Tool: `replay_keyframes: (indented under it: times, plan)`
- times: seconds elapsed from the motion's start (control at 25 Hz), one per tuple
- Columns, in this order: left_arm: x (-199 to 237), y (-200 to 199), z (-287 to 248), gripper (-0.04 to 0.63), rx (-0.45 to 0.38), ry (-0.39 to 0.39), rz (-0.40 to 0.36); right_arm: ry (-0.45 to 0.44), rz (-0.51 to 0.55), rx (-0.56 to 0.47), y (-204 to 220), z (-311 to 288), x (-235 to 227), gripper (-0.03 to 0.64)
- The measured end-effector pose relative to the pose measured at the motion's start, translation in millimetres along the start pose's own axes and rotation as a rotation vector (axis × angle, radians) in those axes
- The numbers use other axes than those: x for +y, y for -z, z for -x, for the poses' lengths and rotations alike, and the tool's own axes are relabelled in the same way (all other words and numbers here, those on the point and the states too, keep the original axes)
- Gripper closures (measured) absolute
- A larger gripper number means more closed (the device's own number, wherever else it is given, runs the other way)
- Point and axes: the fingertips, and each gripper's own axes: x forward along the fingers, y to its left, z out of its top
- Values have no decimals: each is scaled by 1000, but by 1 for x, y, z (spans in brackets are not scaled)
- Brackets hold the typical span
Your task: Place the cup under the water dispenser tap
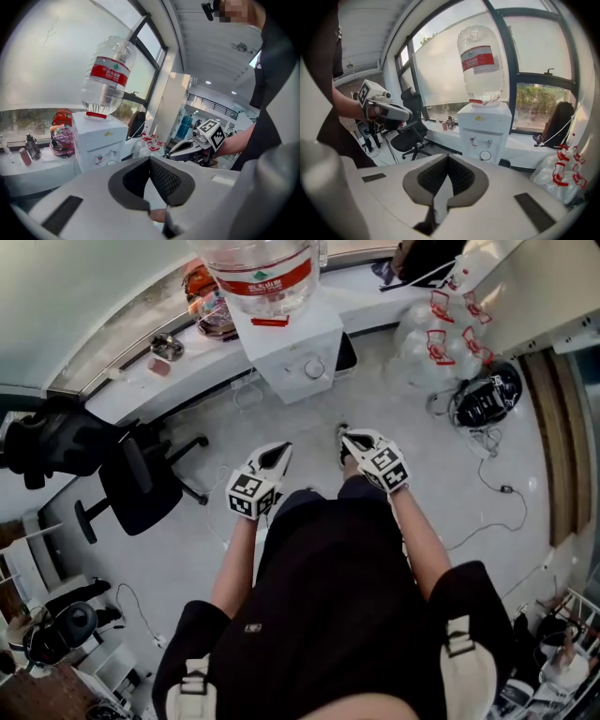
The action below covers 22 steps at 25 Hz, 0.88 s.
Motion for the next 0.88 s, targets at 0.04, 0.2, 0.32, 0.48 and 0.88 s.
replay_keyframes:
  times: [0.04,0.2,0.32,0.48,0.88]
  plan:
    - [-2,2,5,595,-4,3,-2,9,-10,2,5,4,4,623]
    - [-6,16,26,595,-6,12,-22,59,-27,-39,9,21,23,623]
    - [-9,24,42,595,-8,13,-25,80,-64,-35,26,28,43,623]
    - [-13,25,58,595,-27,12,-13,97,-71,-32,36,32,58,623]
    - [-10,21,74,595,-62,-1,-15,157,10,-58,2,52,58,623]
